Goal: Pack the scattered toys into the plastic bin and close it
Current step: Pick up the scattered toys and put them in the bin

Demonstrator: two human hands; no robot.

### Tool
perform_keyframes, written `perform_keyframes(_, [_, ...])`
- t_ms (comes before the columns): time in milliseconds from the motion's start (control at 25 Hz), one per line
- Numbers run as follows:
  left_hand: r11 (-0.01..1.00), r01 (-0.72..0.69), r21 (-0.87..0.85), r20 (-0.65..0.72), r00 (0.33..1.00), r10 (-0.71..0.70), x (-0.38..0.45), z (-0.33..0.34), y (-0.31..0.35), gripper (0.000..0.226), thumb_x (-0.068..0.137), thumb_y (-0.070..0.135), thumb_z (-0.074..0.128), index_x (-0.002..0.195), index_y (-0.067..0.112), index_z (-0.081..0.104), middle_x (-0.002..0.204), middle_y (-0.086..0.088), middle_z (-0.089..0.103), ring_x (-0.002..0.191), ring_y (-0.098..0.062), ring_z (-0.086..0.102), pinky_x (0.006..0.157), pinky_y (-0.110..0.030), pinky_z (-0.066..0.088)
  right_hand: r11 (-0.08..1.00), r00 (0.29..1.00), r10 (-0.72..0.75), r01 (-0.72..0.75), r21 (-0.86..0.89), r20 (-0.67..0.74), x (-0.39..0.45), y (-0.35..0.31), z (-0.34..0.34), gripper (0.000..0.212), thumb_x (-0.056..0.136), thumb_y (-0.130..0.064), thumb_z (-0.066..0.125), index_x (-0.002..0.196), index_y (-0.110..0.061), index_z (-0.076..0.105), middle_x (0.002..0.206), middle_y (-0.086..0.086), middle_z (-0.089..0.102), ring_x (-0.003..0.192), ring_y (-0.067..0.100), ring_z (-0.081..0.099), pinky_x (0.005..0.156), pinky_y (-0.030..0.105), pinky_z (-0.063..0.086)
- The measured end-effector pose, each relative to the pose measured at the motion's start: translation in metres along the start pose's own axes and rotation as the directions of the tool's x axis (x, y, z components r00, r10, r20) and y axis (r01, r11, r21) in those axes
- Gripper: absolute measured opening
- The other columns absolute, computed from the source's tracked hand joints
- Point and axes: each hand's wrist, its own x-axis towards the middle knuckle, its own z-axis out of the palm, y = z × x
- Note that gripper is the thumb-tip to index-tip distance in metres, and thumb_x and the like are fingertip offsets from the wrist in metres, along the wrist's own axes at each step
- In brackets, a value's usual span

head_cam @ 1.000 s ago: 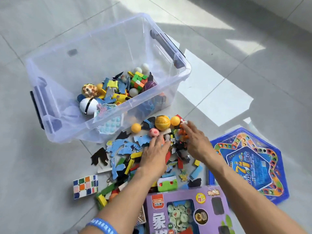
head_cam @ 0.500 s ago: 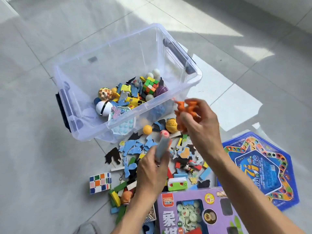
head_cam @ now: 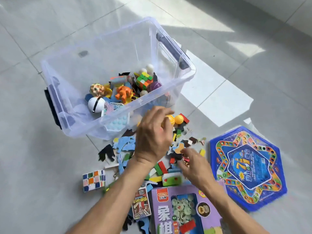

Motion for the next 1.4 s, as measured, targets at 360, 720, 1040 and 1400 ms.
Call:
perform_keyframes(360, [0.816, 0.169, 0.553, 0.5, 0.715, -0.488, -0.055, 0.071, -0.112, 0.021, 0.086, 0.002, 0.052, 0.097, 0.019, 0.053, 0.113, -0.009, 0.048, 0.103, -0.031, 0.053, 0.07, -0.035, 0.041, 0.94, 0.982, 0.16, -0.12, 0.319, -0.101, -0.019, 0.002, 0.006, 0.029, 0.081, -0.014, 0.065, 0.104, -0.032, 0.061, 0.09, -0.008, 0.067, 0.073, 0.011, 0.063, 0.065, 0.035, 0.055])
perform_keyframes(720, [0.961, 0.208, -0.181, -0.273, 0.928, -0.252, 0.034, -0.063, 0.02, 0.026, 0.086, 0.026, 0.073, 0.096, 0.022, 0.05, 0.09, 0.008, 0.066, 0.083, -0.01, 0.066, 0.068, -0.03, 0.053, 0.818, 0.733, -0.098, 0.444, 0.365, -0.673, 0.078, -0.149, -0.167, 0.03, 0.091, -0.029, 0.062, 0.121, -0.024, 0.06, 0.098, -0.008, 0.068, 0.07, 0.003, 0.065, 0.063, 0.028, 0.053])
perform_keyframes(1040, [0.996, -0.001, 0.091, -0.012, 1.0, 0.003, -0.015, -0.042, -0.027, 0.015, 0.086, 0.0, 0.059, 0.098, 0.009, 0.061, 0.096, 0.0, 0.059, 0.082, -0.019, 0.058, 0.07, -0.035, 0.052, 0.991, 0.966, -0.128, 0.131, 0.0, -0.226, 0.093, -0.058, -0.037, 0.047, 0.087, -0.023, 0.06, 0.132, -0.026, 0.049, 0.134, 0.003, 0.057, 0.105, 0.024, 0.059, 0.081, 0.038, 0.051])
perform_keyframes(1400, [0.79, 0.143, 0.596, 0.534, 0.665, -0.523, -0.041, 0.044, -0.156, 0.044, 0.095, 0.011, 0.049, 0.138, 0.016, 0.042, 0.142, -0.008, 0.037, 0.13, -0.032, 0.038, 0.1, -0.039, 0.045, 0.988, 0.992, -0.099, 0.107, 0.111, -0.077, 0.076, -0.041, 0.0, 0.054, 0.081, -0.03, 0.069, 0.129, -0.033, 0.043, 0.125, 0.0, 0.048, 0.092, 0.028, 0.06, 0.071, 0.039, 0.05])
